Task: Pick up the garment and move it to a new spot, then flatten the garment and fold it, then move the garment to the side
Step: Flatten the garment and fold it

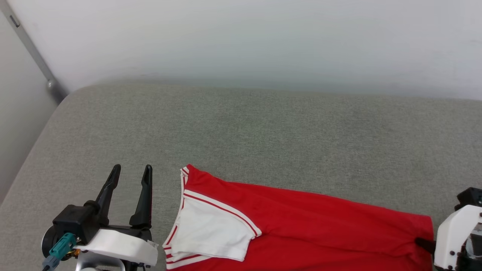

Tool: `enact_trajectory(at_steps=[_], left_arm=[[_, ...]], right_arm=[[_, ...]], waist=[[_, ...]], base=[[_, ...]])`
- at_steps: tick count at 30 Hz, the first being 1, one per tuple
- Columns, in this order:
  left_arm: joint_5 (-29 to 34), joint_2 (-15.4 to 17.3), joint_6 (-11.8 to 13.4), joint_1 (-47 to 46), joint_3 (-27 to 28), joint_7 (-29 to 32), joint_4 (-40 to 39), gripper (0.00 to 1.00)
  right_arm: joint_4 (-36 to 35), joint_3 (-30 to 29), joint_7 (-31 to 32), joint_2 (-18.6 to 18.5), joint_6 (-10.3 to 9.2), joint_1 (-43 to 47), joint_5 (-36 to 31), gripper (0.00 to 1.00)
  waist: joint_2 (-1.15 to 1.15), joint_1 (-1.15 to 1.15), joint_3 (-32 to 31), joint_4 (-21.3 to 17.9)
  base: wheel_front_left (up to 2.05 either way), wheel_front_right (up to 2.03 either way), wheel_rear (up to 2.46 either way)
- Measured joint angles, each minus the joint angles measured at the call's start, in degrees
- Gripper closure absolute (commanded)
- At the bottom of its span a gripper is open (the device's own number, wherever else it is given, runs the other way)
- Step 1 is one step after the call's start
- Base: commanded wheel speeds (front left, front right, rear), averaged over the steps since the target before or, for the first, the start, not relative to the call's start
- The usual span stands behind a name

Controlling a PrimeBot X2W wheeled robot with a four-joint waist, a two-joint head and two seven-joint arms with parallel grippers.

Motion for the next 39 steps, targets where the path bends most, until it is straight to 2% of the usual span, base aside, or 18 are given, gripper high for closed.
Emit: enact_trajectory(at_steps=[6,13,17,20,24,28,32,37,39], left_arm=[[-0.04,0.46,0.77,0.79,0.20,0.44,-0.73,0.00],[0.01,0.43,1.19,1.13,0.01,0.52,-1.56,0.00],[0.01,0.42,1.42,1.12,0.02,0.51,-1.52,0.00],[0.00,0.27,1.33,1.08,-0.25,0.49,-1.48,0.00],[0.00,0.25,0.96,0.97,-0.65,0.49,-1.25,0.00],[0.00,0.14,0.64,0.37,-1.11,0.56,-1.09,0.00],[-0.01,0.15,0.36,-0.29,-1.44,0.68,-0.86,0.00],[0.02,0.00,-0.07,-1.12,-1.90,0.68,-0.43,0.00],[0.02,-0.15,-0.10,-1.37,-2.10,0.66,-0.20,0.00]], right_arm=[[-2.68,-6.09,1.54,-1.63,0.00,1.43,-1.19,1.00],[-5.81,-16.31,2.85,-3.80,-0.01,2.00,-2.80,1.00],[-7.86,-19.30,4.41,-2.47,-0.01,0.46,-2.81,1.00],[-8.83,-20.16,7.16,1.21,-0.01,-1.09,0.23,1.00],[-10.06,-18.91,12.10,7.59,-0.01,-1.43,5.79,1.00],[-11.27,-18.18,14.74,11.63,-0.01,-1.09,12.58,1.00],[-9.05,-15.19,15.60,12.24,-0.01,-1.03,22.02,1.00],[-2.45,-4.85,8.92,12.45,-0.01,-2.55,35.46,1.00],[-0.74,0.04,6.02,12.41,-0.01,-3.54,38.90,1.00]], waist=[[0.00,0.00,-0.16,-2.50],[0.00,0.00,-0.19,-5.23],[0.00,0.00,-0.03,-6.15],[0.00,0.00,0.15,-6.40],[0.00,0.00,0.20,-6.13],[0.00,0.00,0.46,-5.17],[0.00,0.00,0.86,-3.94],[0.00,0.00,1.34,-2.35],[0.00,0.00,1.48,-1.71]], base=[[0.00,0.00,0.00],[0.00,0.00,0.00],[0.00,0.00,0.00],[0.00,0.00,0.00],[0.00,0.00,0.00],[0.00,0.00,0.00],[0.00,0.00,0.00],[0.00,0.00,0.00],[0.00,0.00,0.00]])
